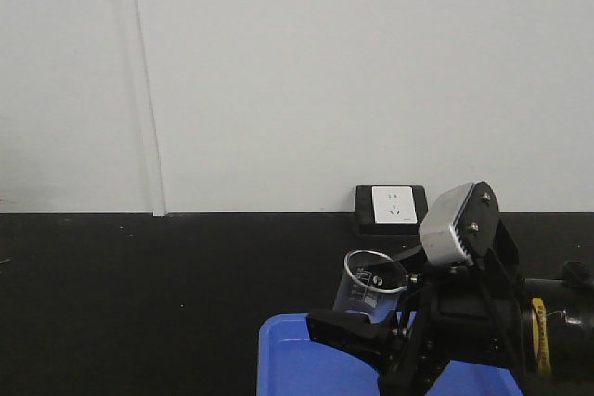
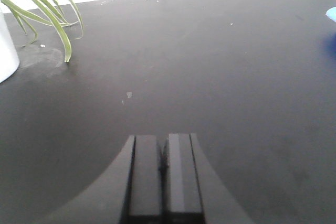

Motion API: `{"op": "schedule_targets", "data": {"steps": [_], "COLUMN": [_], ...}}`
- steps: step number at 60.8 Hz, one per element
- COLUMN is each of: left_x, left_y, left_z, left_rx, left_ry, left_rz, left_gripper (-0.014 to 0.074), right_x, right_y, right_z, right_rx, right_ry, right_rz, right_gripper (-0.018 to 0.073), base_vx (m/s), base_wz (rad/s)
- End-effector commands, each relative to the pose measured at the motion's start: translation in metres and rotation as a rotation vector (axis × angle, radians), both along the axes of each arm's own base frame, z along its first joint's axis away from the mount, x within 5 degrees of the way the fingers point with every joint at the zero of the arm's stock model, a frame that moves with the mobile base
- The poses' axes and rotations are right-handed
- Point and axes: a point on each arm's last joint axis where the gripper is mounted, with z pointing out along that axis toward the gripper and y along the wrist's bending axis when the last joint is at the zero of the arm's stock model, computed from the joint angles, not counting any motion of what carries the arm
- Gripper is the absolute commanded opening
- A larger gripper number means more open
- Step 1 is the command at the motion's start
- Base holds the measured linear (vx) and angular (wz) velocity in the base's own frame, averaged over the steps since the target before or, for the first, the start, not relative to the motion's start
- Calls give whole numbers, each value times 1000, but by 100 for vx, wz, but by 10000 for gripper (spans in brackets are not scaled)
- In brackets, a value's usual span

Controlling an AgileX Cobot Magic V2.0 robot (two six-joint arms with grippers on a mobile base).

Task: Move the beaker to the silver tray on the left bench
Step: 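Close the right gripper on the beaker and lift it from the tray, then drive the base to the bench with the silver tray, holding the beaker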

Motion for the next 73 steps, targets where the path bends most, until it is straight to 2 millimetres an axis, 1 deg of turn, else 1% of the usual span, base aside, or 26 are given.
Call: {"op": "schedule_targets", "data": {"steps": [1,29,73], "left_x": [2,2,2], "left_y": [-1,-1,-1], "left_z": [0,0,0], "left_rx": [-5,-5,-5], "left_ry": [-61,-61,-61], "left_rz": [-9,-9,-9], "left_gripper": [1,1,1], "right_x": [-4,-4,-4], "right_y": [-1,-1,-1], "right_z": [19,19,19], "right_rx": [63,64,63], "right_ry": [-39,-39,-39], "right_rz": [-5,-6,-5], "right_gripper": [-13,-14,-14], "base_vx": [-5,-14,-30], "base_wz": [-1,-1,1]}}
